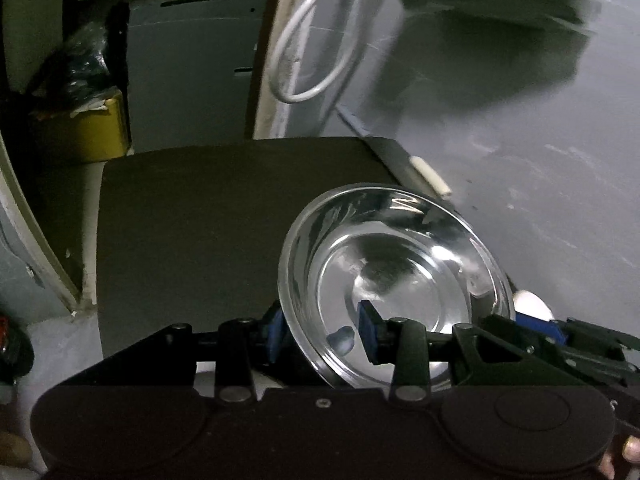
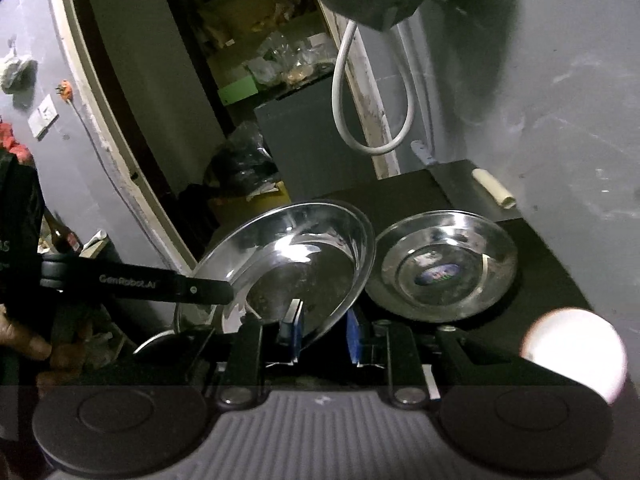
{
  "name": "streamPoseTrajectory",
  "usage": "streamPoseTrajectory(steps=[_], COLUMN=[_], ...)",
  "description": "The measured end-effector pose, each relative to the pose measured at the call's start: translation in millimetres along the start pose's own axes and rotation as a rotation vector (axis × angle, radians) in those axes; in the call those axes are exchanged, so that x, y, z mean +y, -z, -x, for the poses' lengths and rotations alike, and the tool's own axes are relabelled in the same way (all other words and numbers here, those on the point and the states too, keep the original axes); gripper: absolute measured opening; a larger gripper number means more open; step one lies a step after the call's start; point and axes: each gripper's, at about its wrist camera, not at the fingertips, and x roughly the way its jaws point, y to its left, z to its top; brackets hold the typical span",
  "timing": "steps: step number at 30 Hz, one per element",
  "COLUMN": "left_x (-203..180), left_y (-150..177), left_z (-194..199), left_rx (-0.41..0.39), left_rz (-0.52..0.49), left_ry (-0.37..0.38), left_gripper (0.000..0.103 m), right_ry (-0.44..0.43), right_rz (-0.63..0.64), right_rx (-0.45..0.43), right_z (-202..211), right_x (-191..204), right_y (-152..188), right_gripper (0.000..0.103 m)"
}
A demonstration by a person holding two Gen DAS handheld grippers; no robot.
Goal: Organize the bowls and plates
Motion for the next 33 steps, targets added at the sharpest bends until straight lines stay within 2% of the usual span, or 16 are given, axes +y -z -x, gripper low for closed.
streamPoseTrajectory(steps=[5, 13, 22, 33], left_x=[-23, -42, -47, -43], left_y=[36, 97, 121, 120], left_z=[25, 38, 45, 34], left_rx=[0.024, 0.118, 0.170, 0.164], left_rz=[0.014, 0.087, 0.129, 0.148], left_ry=[0.007, -0.014, -0.058, -0.126], left_gripper=[0.041, 0.041, 0.043, 0.048], right_ry=[-0.010, -0.030, -0.046, -0.049], right_rz=[0.021, 0.038, 0.053, 0.128], right_rx=[0.045, 0.136, 0.203, 0.196], right_z=[33, 64, 66, 43], right_x=[-6, -10, -14, -5], right_y=[19, 51, 68, 61], right_gripper=[0.026, 0.026, 0.027, 0.027])
